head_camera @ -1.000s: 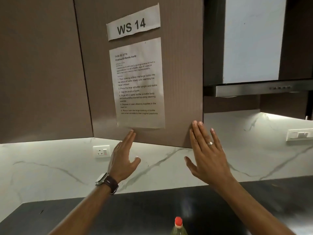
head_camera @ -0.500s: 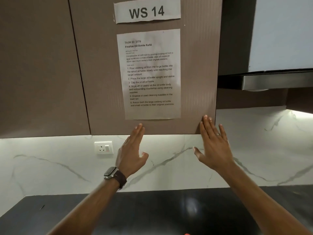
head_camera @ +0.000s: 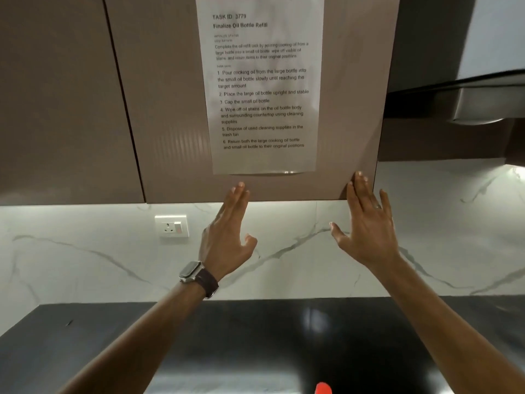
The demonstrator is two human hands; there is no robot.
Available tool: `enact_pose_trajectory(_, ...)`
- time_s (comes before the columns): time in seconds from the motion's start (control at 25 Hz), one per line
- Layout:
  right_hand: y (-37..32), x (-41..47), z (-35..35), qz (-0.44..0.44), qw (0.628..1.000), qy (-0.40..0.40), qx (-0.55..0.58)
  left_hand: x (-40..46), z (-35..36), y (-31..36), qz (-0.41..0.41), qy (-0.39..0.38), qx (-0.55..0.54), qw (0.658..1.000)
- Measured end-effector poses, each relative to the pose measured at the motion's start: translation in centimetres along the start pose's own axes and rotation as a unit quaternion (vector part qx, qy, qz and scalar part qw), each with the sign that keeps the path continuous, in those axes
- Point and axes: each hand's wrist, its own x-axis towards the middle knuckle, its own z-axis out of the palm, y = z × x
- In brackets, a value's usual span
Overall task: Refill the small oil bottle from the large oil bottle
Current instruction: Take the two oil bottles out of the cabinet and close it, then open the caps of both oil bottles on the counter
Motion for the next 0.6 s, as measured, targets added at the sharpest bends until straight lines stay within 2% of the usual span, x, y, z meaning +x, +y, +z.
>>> enact_pose_trajectory(0.2,1.4,-0.7,0.2,-0.023,0.999,-0.012,0.030,-0.8,0.1,1.1,-0.011,-0.004,-0.014,1.000)
enact_pose_trajectory(0.36,2.3,-3.6,0.5,-0.019,0.991,-0.009,0.129,-5.3,0.5,2.2,-0.056,0.029,-0.122,0.991)
enact_pose_trajectory(0.52,1.7,-10.3,0.4,0.024,0.971,-0.125,0.201,-15.4,2.4,5.2,-0.128,-0.057,-0.262,0.955)
enact_pose_trajectory(0.6,0.6,-14.4,0.0,0.033,0.960,-0.197,0.197,-20.9,4.1,7.9,-0.164,-0.100,-0.294,0.936)
